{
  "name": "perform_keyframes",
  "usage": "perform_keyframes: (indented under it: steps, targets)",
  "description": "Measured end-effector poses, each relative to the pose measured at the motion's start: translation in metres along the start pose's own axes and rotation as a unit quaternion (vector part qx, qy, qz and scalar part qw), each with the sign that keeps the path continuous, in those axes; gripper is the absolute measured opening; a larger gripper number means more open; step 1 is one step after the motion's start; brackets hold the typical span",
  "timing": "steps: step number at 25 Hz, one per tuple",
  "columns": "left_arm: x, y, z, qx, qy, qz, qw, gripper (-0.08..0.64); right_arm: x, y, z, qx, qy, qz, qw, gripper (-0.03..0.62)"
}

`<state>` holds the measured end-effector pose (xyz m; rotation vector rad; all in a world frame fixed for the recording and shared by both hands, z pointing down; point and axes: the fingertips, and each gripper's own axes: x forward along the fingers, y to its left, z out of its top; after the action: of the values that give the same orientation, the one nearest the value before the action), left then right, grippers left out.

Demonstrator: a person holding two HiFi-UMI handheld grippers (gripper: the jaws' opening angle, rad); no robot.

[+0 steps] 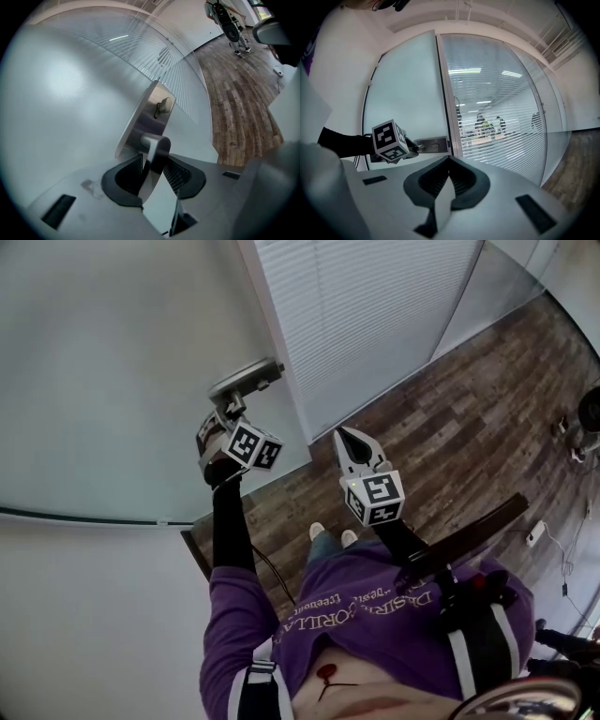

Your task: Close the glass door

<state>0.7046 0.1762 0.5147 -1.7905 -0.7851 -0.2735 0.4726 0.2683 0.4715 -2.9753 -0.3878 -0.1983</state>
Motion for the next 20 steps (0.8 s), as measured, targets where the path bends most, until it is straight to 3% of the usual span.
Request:
perform_keyframes:
  steps: [20]
  targets:
    - [0.032, 0.021, 0.006, -0.008, 0.010, 0.025, 0.9996, 0.130, 0.051, 0.019, 0.009, -0.013, -0.002, -0.001, 1.000, -0.003]
